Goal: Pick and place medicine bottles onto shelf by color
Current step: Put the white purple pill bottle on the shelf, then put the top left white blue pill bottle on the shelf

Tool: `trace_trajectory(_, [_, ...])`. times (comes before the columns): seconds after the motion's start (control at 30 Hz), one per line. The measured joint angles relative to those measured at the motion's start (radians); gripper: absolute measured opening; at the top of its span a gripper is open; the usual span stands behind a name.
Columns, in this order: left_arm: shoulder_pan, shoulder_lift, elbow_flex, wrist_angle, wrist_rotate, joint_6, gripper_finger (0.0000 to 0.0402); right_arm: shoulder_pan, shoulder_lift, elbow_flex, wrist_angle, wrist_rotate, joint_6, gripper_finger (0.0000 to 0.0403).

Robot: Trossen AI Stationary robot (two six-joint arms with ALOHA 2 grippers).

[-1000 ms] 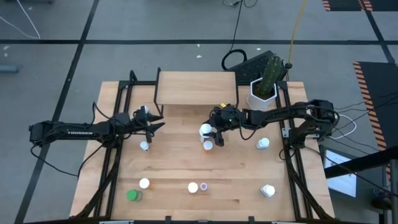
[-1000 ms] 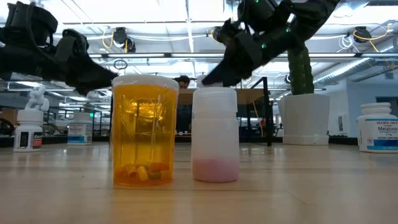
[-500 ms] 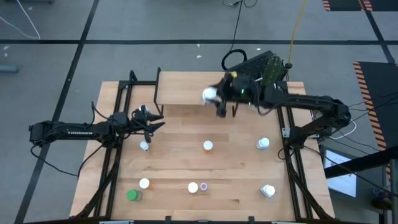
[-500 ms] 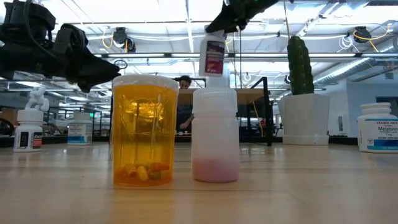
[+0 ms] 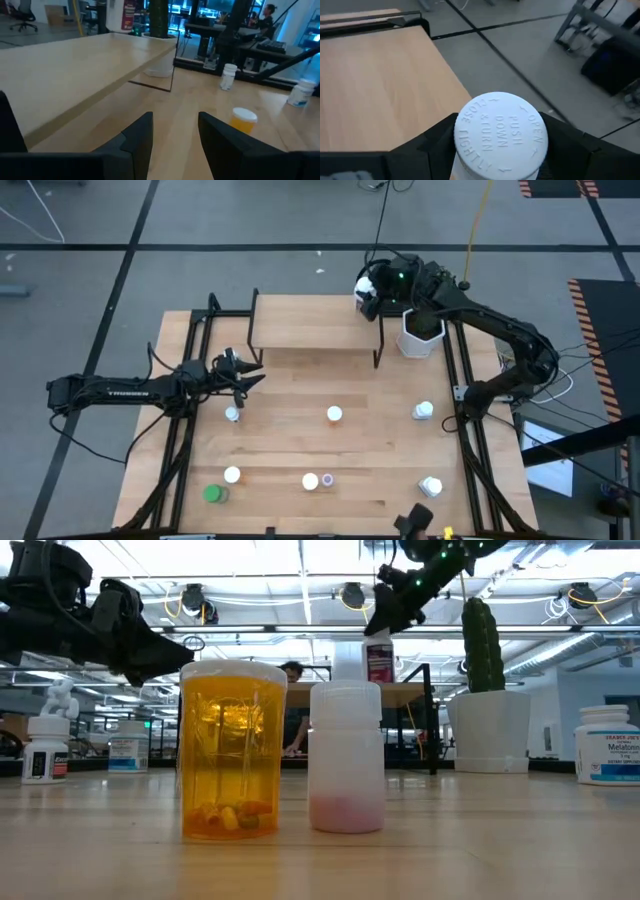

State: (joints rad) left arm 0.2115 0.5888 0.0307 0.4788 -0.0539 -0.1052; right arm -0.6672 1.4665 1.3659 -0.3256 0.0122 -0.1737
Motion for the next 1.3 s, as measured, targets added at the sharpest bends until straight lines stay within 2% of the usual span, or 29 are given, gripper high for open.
trace_trajectory(0.13, [-0.005, 0.000, 0.002, -0.046, 0.005, 0.001, 0.0159, -0.027, 0.038, 0.002, 0.011, -0.060, 0.020, 0.0240])
trace_trajectory(0.3, [-0.012, 0.000, 0.002, -0.041, 0.012, 0.006, 0.0159, -0.034, 0.042, 0.002, -0.003, -0.066, 0.030, 0.0248])
trace_trajectory(0.6, [-0.012, -0.001, 0.002, -0.050, -0.057, -0.014, 0.0167, -0.032, 0.044, -0.001, -0.022, -0.067, -0.012, 0.0326])
trace_trajectory(0.7, [-0.010, -0.002, 0.051, -0.203, -0.082, -0.064, 0.0184, -0.024, 0.025, -0.002, -0.007, -0.066, -0.022, 0.0349])
trace_trajectory(0.8, [-0.011, -0.005, 0.175, -0.474, -0.109, -0.014, 0.0202, -0.011, 0.003, -0.002, 0.001, -0.066, -0.031, 0.0356])
trace_trajectory(0.87, [-0.011, 0.001, 0.267, -0.662, -0.163, -0.007, 0.0211, 0.004, -0.016, -0.002, 0.005, -0.066, -0.037, 0.0356])
trace_trajectory(1.0, [-0.011, 0.000, 0.439, -1.000, -0.240, -0.082, 0.0220, 0.049, -0.066, -0.017, -0.023, -0.073, 0.019, 0.0356])
trace_trajectory(1.07, [-0.011, -0.006, 0.481, -1.077, -0.277, -0.145, 0.0220, 0.084, -0.091, -0.047, -0.019, -0.092, 0.022, 0.0356])
trace_trajectory(1.13, [-0.011, -0.009, 0.498, -1.081, -0.350, -0.209, 0.0219, 0.123, -0.113, -0.074, -0.010, -0.094, 0.022, 0.0356])
trace_trajectory(1.23, [-0.004, -0.009, 0.483, -1.087, -0.503, -0.323, 0.0223, 0.173, -0.154, -0.114, 0.024, -0.095, 0.033, 0.0357])
trace_trajectory(1.3, [0.009, -0.006, 0.454, -1.089, -0.563, -0.348, 0.0226, 0.208, -0.181, -0.136, 0.048, -0.091, 0.046, 0.0357])
